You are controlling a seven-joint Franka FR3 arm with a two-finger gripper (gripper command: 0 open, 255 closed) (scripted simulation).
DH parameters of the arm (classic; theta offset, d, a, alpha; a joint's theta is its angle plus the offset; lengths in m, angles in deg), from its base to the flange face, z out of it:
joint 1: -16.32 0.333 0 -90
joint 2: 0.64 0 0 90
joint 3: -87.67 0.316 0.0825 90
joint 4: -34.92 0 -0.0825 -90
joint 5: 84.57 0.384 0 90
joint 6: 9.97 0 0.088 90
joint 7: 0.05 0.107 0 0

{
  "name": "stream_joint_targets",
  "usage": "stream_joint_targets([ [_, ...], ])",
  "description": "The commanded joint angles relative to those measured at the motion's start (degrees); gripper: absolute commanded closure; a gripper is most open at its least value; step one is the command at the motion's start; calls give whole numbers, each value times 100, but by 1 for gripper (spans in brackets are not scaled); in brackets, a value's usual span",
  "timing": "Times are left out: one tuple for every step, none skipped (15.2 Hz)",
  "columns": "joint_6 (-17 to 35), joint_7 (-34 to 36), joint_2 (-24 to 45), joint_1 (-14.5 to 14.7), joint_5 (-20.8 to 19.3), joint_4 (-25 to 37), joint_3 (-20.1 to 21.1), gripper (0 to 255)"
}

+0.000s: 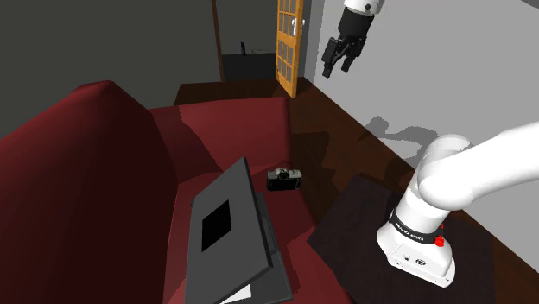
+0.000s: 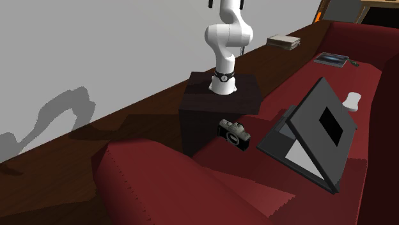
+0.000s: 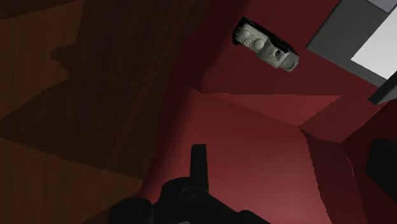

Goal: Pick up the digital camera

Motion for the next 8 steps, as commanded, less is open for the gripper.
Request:
stream_joint_targets([
  [0, 0, 0, 0, 0, 0, 0, 0],
  [165, -40, 47, 35, -19, -144, 18, 0],
  [331, -80, 100, 70, -38, -284, 35, 0],
  [498, -119, 159, 104, -59, -419, 52, 0],
  [667, -157, 225, 139, -80, -549, 68, 0],
  [838, -194, 298, 172, -102, -674, 85, 0],
  [1010, -230, 377, 205, -126, -794, 101, 0],
  [1184, -265, 463, 237, -150, -909, 117, 0],
])
